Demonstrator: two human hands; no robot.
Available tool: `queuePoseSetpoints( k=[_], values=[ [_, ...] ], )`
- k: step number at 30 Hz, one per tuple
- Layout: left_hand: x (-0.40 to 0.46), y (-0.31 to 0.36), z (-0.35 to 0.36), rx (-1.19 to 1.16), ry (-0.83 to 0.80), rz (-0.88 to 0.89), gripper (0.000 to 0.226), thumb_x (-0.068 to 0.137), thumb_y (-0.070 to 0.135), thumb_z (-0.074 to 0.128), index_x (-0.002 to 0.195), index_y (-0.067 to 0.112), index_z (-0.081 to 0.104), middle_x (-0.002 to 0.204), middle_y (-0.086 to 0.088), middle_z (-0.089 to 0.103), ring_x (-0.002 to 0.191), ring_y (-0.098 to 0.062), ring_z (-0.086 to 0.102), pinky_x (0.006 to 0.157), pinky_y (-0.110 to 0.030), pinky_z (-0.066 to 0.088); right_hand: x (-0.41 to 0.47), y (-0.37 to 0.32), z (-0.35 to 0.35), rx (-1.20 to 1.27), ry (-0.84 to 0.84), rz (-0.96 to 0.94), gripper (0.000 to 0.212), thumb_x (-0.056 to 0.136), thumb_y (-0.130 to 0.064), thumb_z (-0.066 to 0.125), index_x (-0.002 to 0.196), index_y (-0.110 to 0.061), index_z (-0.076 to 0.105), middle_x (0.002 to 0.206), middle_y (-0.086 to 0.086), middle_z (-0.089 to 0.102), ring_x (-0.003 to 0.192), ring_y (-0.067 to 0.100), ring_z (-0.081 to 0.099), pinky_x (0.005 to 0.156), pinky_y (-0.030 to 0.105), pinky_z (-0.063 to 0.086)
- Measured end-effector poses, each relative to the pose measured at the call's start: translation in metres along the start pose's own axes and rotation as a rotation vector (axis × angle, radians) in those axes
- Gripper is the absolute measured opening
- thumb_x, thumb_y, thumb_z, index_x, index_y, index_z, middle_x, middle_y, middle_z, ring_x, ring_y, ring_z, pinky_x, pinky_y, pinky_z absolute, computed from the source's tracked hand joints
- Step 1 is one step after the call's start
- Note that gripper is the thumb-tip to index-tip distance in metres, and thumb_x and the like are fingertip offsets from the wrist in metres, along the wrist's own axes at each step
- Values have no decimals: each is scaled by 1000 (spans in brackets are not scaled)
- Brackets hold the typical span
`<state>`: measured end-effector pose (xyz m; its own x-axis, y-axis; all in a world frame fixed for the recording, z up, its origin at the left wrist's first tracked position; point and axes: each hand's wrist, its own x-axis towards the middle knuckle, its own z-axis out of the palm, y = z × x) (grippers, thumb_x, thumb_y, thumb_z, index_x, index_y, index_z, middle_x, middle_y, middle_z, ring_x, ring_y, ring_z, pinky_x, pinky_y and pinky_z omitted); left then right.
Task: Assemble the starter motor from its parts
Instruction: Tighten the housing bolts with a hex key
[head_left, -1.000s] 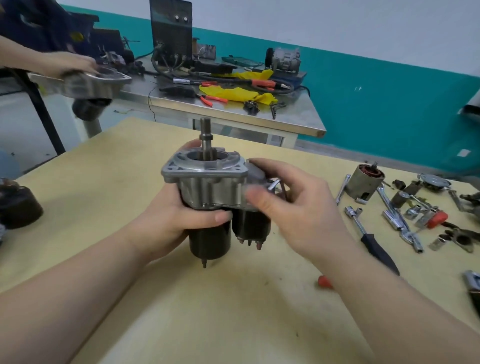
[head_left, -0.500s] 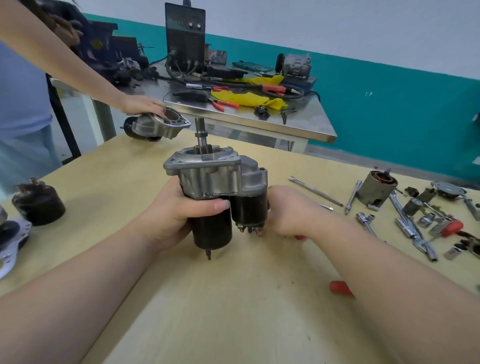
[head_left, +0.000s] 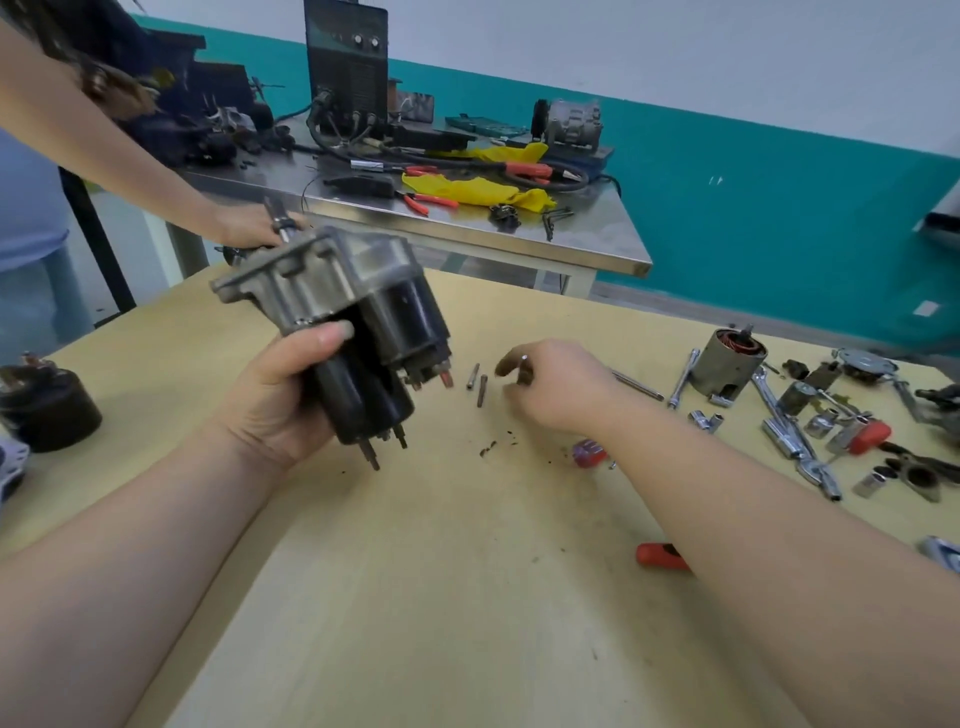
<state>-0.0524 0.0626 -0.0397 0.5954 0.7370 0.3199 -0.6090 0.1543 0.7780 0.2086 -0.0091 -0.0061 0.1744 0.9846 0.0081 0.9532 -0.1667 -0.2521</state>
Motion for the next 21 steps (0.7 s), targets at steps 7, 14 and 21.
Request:
queuePoseSetpoints(
  k=[7,14,21],
  values=[
    [0,3,-7,9,51,1,56,88,9,56,143,5,62,124,-13,77,112,-33,75,94,-53,63,19,-7,6,58,26,-87,16,95,-39,63,108,-34,70,96,-14,65,90,12,63,86,42,60],
    [-1,1,-2,88,-34,-35,52,78,15,80,130,18,76,127,-9,78,117,-32,74,93,-48,62,45,-28,29,-5,19,190,22,91,-22,61,112,-15,63,98,6,65,81,23,63,69,36,59],
    [-4,-5,21,252,-79,-10,58,78,11,83,135,12,70,130,-13,75,124,-34,70,97,-41,60,1,-14,-23,363,240,195,23,91,-13,73,112,-21,74,100,1,72,87,14,67,70,26,55]
  ],
)
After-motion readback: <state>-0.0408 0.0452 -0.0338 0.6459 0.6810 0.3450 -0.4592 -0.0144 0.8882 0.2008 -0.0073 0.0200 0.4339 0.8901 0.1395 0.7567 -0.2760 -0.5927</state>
